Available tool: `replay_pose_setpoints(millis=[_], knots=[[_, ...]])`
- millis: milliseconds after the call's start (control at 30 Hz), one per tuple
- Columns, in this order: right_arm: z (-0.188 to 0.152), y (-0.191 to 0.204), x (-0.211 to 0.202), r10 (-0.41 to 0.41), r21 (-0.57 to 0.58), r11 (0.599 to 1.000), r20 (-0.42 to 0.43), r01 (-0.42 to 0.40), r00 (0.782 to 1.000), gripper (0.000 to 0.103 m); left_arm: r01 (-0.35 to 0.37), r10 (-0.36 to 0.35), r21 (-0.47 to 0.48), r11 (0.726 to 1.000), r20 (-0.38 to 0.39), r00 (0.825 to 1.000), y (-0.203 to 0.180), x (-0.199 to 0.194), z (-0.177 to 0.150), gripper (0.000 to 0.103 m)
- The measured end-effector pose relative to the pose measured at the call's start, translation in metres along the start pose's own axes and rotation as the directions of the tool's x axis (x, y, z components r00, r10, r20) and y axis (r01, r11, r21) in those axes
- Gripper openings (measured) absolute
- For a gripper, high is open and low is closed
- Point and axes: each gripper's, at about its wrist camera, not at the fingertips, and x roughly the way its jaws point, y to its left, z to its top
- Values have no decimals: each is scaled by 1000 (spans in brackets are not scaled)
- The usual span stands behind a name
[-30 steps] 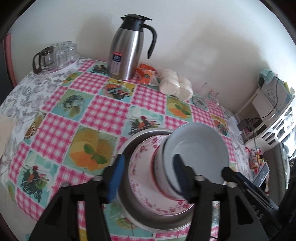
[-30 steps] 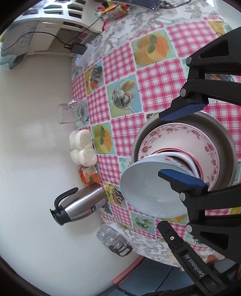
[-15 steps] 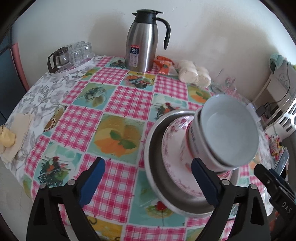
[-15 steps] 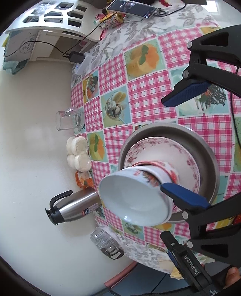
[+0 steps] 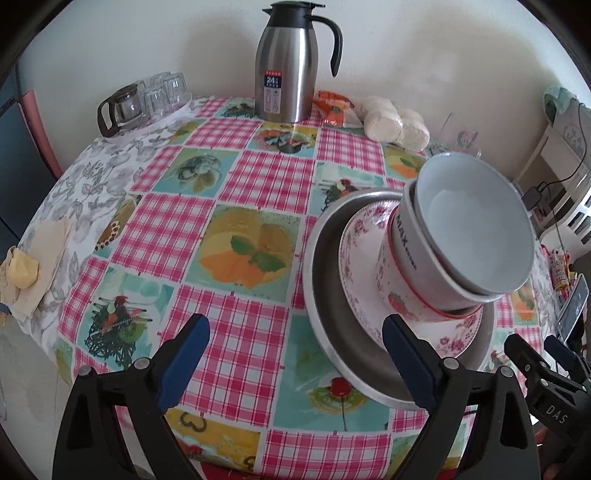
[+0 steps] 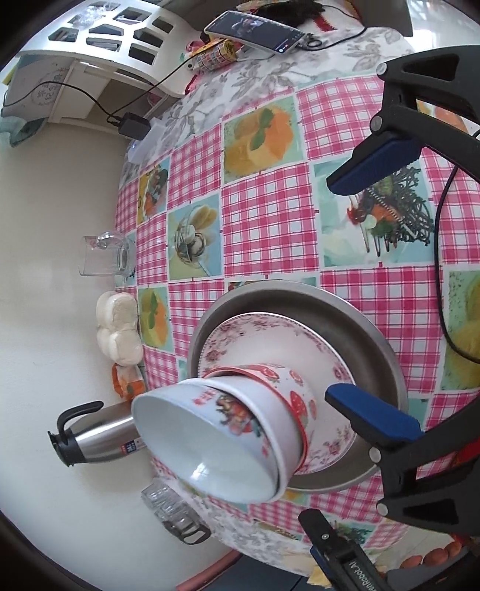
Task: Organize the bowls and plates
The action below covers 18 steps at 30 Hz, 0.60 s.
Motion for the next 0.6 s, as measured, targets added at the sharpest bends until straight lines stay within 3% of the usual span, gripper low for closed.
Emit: replay_pose_setpoints(millis=[267, 600], knots=[[-3, -5, -2, 7, 18, 1000, -2, -7, 1000, 103, -66, 67, 33, 997, -41, 997, -4, 0, -5, 95], [-7, -7, -9, -5, 15, 1000, -2, 5, 1000, 103, -55, 56, 20, 998, -87, 995, -2, 1, -13, 95]])
